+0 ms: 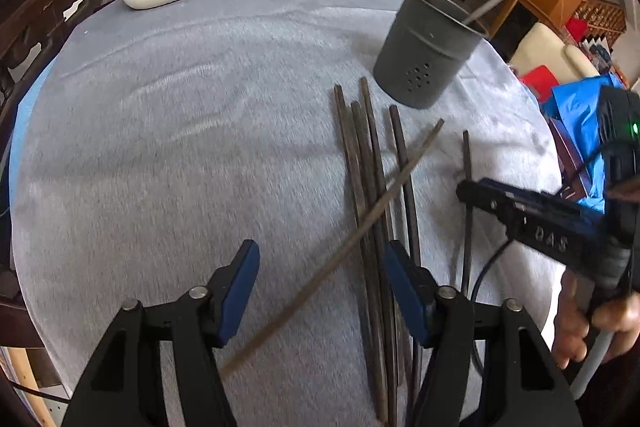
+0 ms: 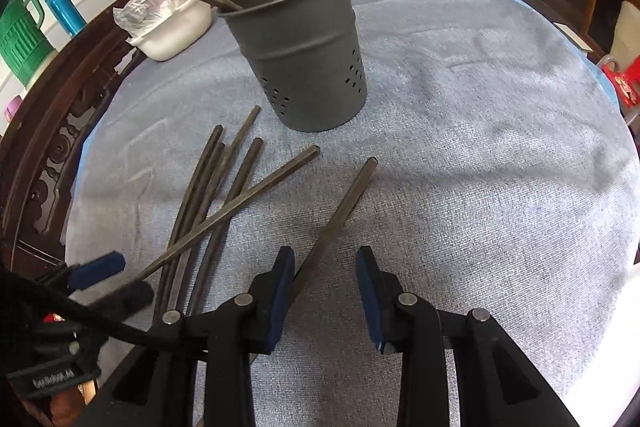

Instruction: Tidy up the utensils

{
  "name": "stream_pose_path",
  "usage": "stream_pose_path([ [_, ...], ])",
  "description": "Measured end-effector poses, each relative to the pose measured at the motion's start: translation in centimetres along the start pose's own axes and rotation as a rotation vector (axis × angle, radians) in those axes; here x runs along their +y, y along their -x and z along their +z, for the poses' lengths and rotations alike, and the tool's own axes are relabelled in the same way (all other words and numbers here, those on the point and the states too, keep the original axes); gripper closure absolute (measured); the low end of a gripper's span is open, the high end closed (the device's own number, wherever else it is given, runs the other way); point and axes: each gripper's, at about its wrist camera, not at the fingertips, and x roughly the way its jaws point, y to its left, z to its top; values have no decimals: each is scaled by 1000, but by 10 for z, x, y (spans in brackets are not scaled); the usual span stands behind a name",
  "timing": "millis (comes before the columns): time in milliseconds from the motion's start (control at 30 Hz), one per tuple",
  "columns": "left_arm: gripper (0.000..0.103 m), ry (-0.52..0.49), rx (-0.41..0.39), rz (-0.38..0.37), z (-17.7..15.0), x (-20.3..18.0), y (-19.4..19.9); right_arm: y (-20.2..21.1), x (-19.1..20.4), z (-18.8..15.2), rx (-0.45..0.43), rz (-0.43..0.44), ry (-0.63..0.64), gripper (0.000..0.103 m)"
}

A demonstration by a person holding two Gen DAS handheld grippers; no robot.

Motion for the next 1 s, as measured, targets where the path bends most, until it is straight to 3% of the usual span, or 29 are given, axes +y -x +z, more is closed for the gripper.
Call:
stream_pose_path([
  [33,55,-3,5,0,-1,0,-2,0,1,-1,-7,-5,2,68],
  [167,71,13,15,-28,-7,0,-2,3,2,-5,-32,-10,11,68],
  [233,87,11,26,-29,-9,-1,-1,3,1,-7,-46,4,10,68],
  [300,94,11,40,-37,-12,-2,-1,4,-2,-8,-57,17,13,68],
  [633,96,-2,45,-6,-37,-7,12,7,-3,-14,-108,42,35,68],
  [767,96,4,37,40,-36,-1,20,11,-7,-18,-117,55,38,68],
  [867,91,21,28,69,-21,8,22,10,-7,-17,-115,64,37,68],
  [1000,70,58,29,77,14,20,10,10,-9,-17,-116,72,36,68],
])
